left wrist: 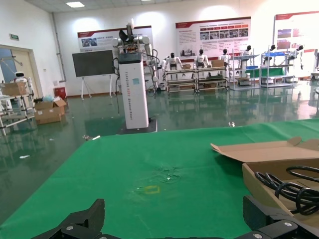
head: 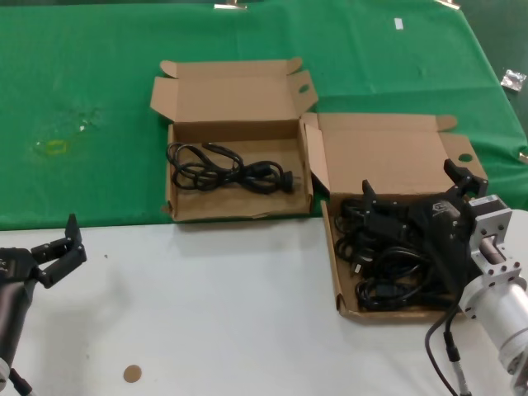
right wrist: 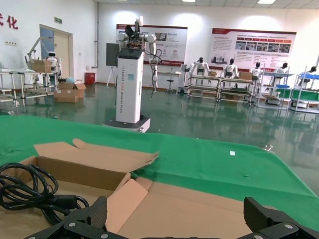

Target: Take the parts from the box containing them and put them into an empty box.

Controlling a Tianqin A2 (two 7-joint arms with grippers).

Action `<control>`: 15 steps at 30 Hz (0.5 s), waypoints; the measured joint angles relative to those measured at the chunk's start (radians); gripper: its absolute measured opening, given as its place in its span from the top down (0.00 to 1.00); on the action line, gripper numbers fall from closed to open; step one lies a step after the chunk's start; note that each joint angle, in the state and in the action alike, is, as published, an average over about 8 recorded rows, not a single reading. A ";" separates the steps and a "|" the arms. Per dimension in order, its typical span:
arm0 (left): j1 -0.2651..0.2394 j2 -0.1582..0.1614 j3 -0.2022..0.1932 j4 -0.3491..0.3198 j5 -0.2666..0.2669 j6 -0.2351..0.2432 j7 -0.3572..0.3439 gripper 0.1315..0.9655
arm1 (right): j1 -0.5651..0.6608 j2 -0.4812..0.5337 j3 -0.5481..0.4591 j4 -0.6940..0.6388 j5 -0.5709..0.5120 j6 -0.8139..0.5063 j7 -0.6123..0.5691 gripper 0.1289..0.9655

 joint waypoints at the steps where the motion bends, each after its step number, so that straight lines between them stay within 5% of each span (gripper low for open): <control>1: 0.000 0.000 0.000 0.000 0.000 0.000 0.000 0.00 | 0.000 0.000 0.000 0.000 0.000 0.000 0.000 0.00; 15: 0.000 0.000 0.000 0.000 0.000 0.000 0.000 0.00 | 0.000 0.000 0.000 0.000 0.000 0.000 0.000 0.00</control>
